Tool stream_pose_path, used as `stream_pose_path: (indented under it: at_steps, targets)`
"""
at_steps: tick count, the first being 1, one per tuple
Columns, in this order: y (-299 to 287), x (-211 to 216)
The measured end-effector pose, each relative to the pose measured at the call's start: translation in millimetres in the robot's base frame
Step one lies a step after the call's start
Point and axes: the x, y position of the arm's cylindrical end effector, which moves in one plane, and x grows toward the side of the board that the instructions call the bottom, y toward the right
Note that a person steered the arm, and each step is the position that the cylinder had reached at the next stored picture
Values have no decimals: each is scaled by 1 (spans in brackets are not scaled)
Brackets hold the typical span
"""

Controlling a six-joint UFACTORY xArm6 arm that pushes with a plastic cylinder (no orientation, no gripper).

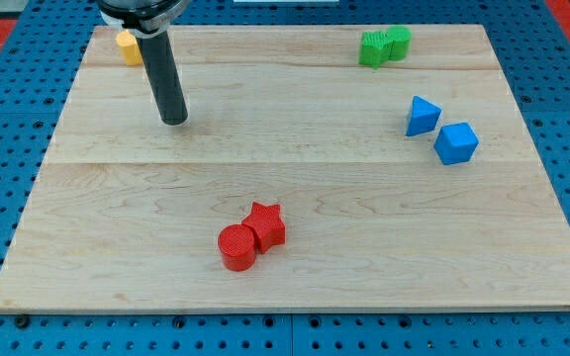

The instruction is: Separate the yellow hexagon and the yellow heart

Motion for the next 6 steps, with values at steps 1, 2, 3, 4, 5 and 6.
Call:
stream_pose_path:
  at_steps: [1,2,3,4,5,6]
  targets:
    - [0,9]
    - [-6,17]
    - [-101,-20]
    - [-147,-57]
    - [-158,-147]
    - [-154,-187]
